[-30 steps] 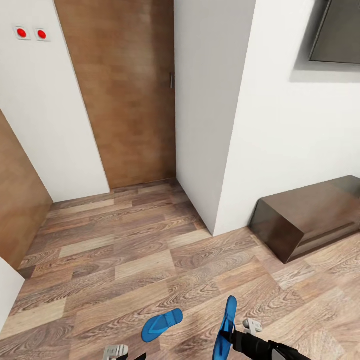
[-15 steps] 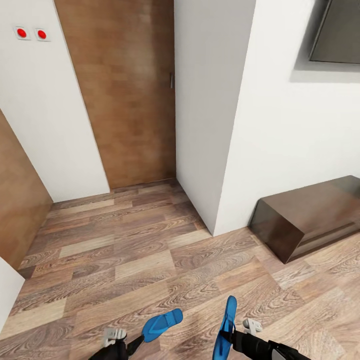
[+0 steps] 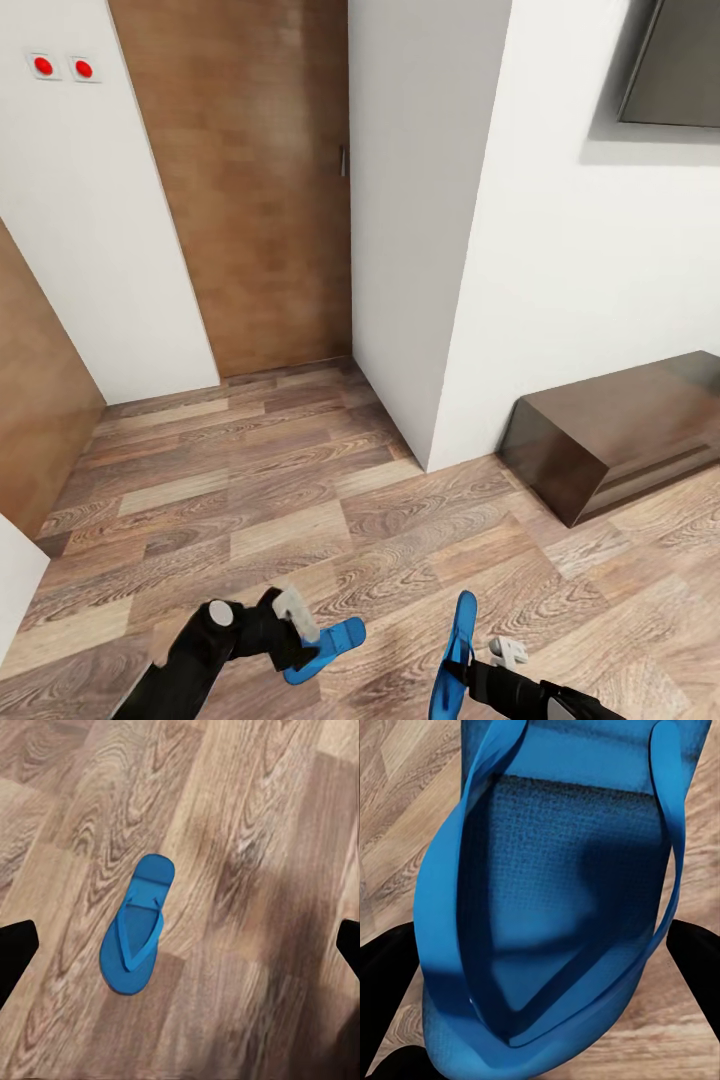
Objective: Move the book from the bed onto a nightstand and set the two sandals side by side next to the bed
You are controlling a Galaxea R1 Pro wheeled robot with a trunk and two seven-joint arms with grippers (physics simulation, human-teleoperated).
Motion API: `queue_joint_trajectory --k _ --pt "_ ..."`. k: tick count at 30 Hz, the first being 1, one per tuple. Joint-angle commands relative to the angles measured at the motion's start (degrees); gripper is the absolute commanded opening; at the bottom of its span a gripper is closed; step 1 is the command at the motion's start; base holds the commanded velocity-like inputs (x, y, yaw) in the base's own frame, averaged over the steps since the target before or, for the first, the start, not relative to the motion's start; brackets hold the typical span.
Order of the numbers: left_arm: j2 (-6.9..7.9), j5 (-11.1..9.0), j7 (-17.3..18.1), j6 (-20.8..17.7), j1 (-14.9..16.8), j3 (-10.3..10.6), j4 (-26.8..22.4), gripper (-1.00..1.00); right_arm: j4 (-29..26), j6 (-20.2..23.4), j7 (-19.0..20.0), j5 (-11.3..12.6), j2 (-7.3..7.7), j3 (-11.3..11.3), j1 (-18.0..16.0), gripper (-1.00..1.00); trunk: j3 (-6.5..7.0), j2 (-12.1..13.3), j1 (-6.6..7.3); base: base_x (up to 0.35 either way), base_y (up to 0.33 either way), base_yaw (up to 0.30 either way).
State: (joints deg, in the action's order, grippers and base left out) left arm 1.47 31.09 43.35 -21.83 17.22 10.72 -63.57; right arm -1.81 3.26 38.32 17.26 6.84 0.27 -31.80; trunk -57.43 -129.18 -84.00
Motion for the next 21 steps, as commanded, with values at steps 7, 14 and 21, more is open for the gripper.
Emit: queue_joint_trajectory --k 7,14,21 --pt "0.16 3.13 0.61 -0.28 0.18 4.15 0.72 1.00 -0.04 0.35 0.24 0.44 0.09 0.00 -0.02 -1.00 -0.05 -0.02 0.01 0.000 0.000 0.000" --pt "0.15 1.75 1.34 -0.31 0.23 4.03 0.31 1.00 -0.07 0.35 0.50 0.57 0.23 -0.06 -0.02 -1.00 -0.05 -0.02 0.01 0.000 0.000 0.000" --pt "0.11 0.77 1.78 -0.32 0.27 3.96 0.17 1.00 -0.76 -0.24 0.88 0.69 1.51 -0.42 -0.02 -1.00 -0.05 -0.02 0.01 0.000 0.000 0.000"
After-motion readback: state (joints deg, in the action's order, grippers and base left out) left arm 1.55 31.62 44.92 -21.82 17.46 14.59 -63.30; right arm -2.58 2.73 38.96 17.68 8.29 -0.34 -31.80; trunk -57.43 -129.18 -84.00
